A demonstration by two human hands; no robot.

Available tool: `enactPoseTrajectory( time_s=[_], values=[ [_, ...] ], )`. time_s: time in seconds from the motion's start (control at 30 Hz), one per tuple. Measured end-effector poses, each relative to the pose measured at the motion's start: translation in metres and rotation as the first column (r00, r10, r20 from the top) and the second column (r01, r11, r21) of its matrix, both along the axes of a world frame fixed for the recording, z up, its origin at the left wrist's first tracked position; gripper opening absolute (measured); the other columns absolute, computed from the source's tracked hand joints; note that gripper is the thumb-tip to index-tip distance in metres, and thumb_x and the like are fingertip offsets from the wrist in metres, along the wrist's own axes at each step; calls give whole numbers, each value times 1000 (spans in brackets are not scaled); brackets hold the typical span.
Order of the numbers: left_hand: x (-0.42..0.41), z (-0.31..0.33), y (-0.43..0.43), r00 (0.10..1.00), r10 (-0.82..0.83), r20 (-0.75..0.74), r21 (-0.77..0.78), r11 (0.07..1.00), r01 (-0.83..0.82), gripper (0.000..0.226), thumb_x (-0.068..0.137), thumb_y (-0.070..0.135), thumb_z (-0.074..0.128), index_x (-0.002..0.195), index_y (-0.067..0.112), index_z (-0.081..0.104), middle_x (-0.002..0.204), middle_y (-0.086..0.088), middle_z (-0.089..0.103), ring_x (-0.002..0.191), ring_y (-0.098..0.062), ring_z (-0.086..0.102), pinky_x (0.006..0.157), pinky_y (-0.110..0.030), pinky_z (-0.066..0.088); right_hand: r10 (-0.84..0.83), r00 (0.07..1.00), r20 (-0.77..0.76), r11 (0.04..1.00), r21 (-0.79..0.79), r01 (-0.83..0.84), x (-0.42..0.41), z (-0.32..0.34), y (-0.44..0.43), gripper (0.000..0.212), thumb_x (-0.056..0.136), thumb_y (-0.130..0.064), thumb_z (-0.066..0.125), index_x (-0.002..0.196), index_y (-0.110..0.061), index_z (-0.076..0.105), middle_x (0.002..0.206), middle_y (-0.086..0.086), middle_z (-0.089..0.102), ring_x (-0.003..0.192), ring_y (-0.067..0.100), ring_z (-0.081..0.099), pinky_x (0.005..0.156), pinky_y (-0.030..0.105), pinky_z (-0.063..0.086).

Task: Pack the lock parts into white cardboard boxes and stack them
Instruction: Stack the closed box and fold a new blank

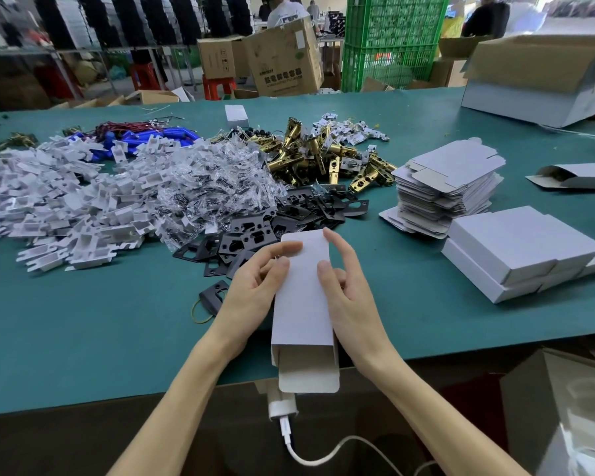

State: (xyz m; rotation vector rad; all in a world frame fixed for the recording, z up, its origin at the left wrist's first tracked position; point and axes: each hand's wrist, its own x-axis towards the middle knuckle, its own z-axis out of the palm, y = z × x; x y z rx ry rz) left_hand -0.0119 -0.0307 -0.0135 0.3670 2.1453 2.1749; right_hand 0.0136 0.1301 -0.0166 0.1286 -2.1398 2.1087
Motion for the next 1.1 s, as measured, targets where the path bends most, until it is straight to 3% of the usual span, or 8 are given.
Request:
enactPoseTrajectory(
  time_s=[0.3,0.5,0.63,0.73,0.87,0.93,1.1],
  values=[
    [0,-1,0,997,24,78,35,999,-27,23,108,24,55,125,29,70,120,-22,69,90,-18,67,72,-28,59,-46,999,15,999,23,46,0,-4,1,23,104,-41,52,127,-45,50,83,23,66,81,40,67,72,60,53],
    [0,-1,1,998,21,56,24,999,-22,29,106,24,57,133,26,65,123,-20,69,96,-18,68,80,-31,58,-51,998,30,998,22,51,1,-2,2,22,105,-40,53,126,-40,51,85,22,69,83,41,68,74,60,54],
    [1,1,0,999,7,47,24,1000,-8,31,104,27,59,134,30,67,119,-19,71,96,-19,68,83,-35,58,-51,998,21,999,0,51,1,-3,2,22,104,-40,53,126,-42,50,84,23,69,82,42,68,74,63,54],
    [2,3,-1,999,-29,30,29,999,28,32,101,30,61,132,35,70,113,-7,75,97,-18,68,82,-29,59,-55,998,18,998,-31,56,1,-3,2,25,101,-45,53,126,-47,50,85,22,70,82,42,69,73,64,55],
    [3,2,-1,998,-68,-11,2,998,68,32,102,28,63,132,34,70,130,-1,71,111,-20,68,95,-35,58,-68,998,9,996,-62,69,0,-4,4,29,100,-46,52,128,-49,49,85,18,71,80,37,71,70,62,58],
    [3,2,-1,998,-58,-30,-2,998,58,33,102,27,64,133,33,69,131,3,71,109,-15,69,91,-30,58,-70,998,5,995,-66,70,0,-4,4,29,100,-45,51,129,-48,49,85,18,71,81,37,71,71,62,58],
    [2,0,-1,999,-31,-33,23,999,32,31,98,27,68,129,30,72,128,3,72,108,-12,69,90,-27,58,-84,996,22,995,-52,85,1,-3,3,27,98,-49,51,125,-52,50,90,31,64,84,48,66,70,67,53]
  ],
)
